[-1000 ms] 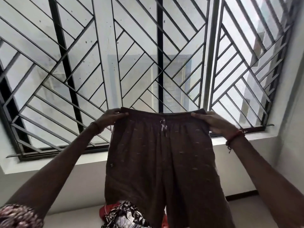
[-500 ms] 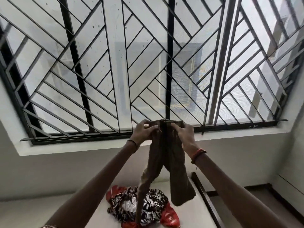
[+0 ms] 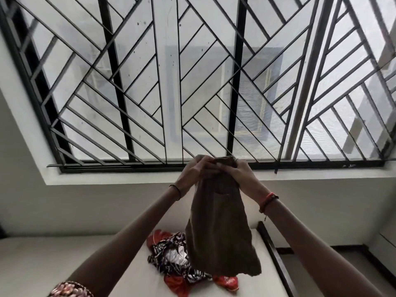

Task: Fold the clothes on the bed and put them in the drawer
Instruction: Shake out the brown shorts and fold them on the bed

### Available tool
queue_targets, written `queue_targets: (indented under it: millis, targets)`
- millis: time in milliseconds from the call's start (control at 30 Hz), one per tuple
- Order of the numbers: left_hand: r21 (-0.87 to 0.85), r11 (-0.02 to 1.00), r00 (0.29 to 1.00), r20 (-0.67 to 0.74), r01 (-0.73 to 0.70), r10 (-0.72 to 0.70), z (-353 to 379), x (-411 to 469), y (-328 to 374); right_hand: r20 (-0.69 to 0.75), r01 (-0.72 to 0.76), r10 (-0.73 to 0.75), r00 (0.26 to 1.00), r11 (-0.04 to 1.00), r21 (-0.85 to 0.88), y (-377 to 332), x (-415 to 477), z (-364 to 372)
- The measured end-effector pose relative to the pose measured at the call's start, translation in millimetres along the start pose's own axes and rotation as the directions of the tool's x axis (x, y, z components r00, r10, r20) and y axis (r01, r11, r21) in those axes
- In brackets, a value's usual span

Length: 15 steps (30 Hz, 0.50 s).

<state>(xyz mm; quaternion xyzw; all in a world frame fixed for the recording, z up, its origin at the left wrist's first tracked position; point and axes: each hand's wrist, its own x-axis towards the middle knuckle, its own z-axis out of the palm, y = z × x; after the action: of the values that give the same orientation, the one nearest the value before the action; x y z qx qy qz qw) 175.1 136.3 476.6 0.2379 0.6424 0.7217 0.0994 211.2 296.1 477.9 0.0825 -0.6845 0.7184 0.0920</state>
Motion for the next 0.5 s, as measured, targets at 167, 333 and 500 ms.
queue_targets:
  millis: [167, 333, 500]
  targets:
    - [0.828, 0.387, 0.911, 0.327, -0.405, 0.253, -42.1, 8.1, 9.6, 0.197, -0.173, 0.148, 0.969, 0.978, 0.113, 17.2, -4.8, -3.6]
    - [0.935, 0.276, 0.881, 0.316, -0.224, -0.353, -65.4, -8.2, 11.3, 0.348, -0.187, 0.166, 0.923, 0.982, 0.03, 40.2, -21.3, 3.3]
    - [0.935, 0.307, 0.871, 0.296, -0.18, -0.391, -76.0, -35.0, -13.7, 0.368, -0.108, 0.204, 0.907, 0.958, -0.265, 61.3, -32.5, 12.1]
